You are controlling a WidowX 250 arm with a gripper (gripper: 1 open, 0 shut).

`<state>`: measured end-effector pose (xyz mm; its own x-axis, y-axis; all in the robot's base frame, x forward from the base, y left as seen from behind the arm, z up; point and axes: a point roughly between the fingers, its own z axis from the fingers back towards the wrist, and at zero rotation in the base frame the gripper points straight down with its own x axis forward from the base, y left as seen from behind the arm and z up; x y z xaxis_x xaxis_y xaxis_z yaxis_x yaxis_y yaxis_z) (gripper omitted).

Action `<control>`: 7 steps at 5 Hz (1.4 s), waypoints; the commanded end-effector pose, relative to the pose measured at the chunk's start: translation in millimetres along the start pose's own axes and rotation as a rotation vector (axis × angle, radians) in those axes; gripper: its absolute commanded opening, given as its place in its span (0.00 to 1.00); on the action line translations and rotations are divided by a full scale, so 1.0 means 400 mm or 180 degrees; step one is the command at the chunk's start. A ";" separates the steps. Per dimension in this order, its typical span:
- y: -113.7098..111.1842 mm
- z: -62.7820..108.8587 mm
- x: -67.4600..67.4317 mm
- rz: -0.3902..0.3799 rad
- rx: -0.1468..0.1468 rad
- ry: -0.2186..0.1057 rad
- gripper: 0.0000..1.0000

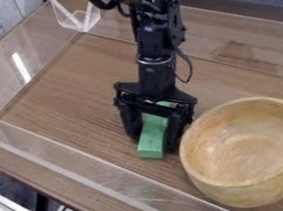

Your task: Put the green block in the brown bowl

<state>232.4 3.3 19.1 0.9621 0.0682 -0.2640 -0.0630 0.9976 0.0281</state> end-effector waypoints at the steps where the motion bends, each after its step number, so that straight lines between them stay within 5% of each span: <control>1: 0.006 0.013 0.013 0.0062 0.0009 -0.0063 1.00; 3: 0.006 0.013 0.014 0.0093 0.0003 -0.0050 1.00; 4: 0.007 0.013 0.015 0.0107 -0.0001 -0.0044 0.00; 7: 0.010 0.015 0.021 0.0124 -0.0023 -0.0033 0.00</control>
<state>235.2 5.8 19.2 0.9564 0.0923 -0.2770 -0.0874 0.9957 0.0299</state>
